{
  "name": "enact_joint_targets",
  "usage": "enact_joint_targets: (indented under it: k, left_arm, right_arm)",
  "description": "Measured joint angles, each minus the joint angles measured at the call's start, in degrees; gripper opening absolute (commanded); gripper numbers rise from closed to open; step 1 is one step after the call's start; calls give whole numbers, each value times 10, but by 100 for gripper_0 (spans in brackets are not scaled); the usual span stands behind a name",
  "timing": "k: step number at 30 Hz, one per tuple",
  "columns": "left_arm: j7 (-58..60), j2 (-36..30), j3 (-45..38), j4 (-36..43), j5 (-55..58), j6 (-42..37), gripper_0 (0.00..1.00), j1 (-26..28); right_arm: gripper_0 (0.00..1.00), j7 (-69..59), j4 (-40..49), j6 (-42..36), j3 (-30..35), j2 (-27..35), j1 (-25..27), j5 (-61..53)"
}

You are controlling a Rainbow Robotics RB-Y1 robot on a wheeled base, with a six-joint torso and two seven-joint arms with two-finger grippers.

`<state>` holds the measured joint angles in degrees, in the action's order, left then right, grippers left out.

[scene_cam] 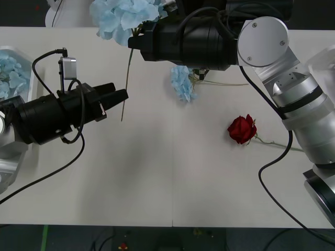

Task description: Put the red flowers into the right box and the blue flowers into the left box

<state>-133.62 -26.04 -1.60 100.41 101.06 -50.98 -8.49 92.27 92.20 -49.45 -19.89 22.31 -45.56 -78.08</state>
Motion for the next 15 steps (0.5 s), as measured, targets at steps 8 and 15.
enact_joint_targets:
  k: [8, 15]
  left_arm:
    - [0, 8, 52, 0, 13, 38, 79, 8]
    - [0, 25, 94, 0, 13, 99, 15, 8]
  right_arm:
    - [0, 0, 0, 1, -8, 0, 0, 0]
    - [0, 1, 0, 1, -13, 0, 0, 0]
